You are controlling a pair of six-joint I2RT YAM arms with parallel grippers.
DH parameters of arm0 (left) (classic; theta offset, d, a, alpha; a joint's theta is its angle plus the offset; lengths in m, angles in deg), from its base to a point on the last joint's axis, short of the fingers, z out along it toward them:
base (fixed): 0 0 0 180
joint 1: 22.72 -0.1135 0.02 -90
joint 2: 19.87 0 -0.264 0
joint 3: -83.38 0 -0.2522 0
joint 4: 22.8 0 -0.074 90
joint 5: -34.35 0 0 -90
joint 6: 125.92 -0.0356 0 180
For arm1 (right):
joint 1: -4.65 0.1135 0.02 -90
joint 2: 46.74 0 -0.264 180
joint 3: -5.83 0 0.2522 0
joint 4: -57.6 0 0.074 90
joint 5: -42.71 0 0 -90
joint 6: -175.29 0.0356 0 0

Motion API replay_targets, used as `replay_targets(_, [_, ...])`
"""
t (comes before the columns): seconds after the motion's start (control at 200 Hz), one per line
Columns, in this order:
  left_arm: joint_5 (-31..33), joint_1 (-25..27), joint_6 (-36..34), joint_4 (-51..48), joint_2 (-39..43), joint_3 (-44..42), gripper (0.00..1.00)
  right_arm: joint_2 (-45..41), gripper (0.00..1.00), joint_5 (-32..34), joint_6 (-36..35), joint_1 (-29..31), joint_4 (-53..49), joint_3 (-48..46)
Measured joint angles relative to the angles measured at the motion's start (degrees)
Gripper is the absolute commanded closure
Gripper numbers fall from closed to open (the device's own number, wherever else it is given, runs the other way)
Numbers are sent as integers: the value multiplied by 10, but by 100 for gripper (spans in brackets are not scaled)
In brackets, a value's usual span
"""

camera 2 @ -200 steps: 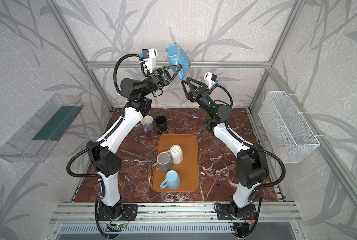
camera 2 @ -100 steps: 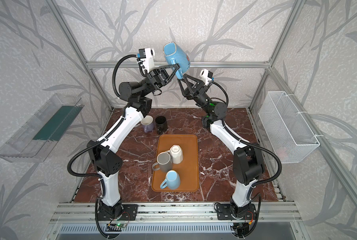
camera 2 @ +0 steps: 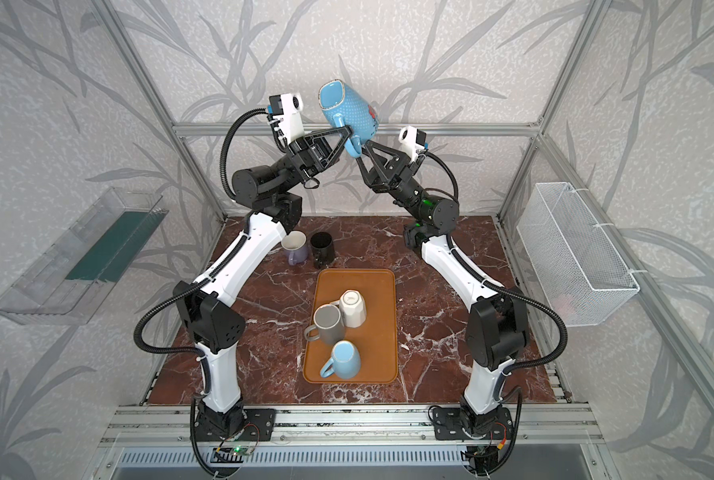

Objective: Turn the mug right side up
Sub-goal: 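Bring the right gripper to the blue dotted mug held by the left gripper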

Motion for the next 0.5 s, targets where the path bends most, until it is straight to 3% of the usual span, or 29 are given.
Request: replay_targets(0.5, [2, 0, 43, 30, -19, 30, 100, 28, 48, -39, 35, 15, 1, 52])
